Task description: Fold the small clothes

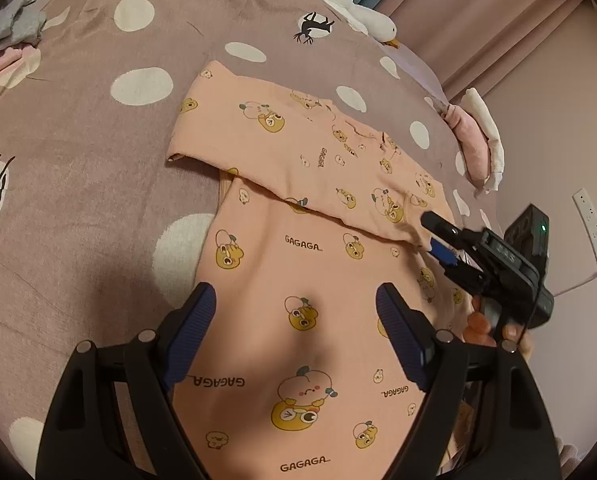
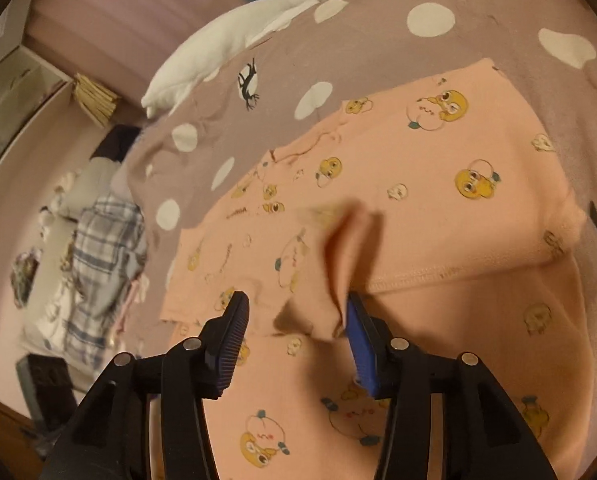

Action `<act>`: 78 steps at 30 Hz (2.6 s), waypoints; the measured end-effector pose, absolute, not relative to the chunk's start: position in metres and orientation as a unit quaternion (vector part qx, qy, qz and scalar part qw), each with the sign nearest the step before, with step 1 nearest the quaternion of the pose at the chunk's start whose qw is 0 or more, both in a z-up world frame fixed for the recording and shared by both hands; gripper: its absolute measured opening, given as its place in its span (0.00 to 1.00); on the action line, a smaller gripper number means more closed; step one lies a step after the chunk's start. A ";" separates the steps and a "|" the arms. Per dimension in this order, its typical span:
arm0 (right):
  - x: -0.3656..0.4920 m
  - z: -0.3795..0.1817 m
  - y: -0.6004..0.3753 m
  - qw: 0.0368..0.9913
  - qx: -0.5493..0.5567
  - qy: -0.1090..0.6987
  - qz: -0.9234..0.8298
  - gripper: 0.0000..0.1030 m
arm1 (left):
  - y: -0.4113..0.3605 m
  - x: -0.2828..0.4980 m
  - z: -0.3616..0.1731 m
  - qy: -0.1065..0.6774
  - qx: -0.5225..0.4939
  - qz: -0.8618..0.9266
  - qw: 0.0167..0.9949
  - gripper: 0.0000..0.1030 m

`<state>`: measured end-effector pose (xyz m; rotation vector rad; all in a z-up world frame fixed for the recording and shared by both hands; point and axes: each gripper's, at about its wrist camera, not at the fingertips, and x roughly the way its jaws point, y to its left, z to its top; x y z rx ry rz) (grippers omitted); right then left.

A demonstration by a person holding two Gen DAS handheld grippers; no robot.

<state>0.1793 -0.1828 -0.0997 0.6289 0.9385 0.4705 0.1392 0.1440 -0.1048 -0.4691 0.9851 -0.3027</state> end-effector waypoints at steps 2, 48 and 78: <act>0.187 -0.100 -0.178 0.822 0.284 0.445 0.211 0.48 | 0.144 0.138 -0.104 0.466 -0.220 -0.142 0.845 0.80; 0.205 -0.049 -0.244 0.889 0.117 0.430 0.109 0.17 | 0.102 0.253 -0.101 0.473 -0.122 -0.131 0.863 0.62; 0.082 -0.055 -0.200 0.875 0.082 0.448 0.165 0.27 | 0.088 0.096 -0.106 0.471 -0.030 -0.116 0.874 0.77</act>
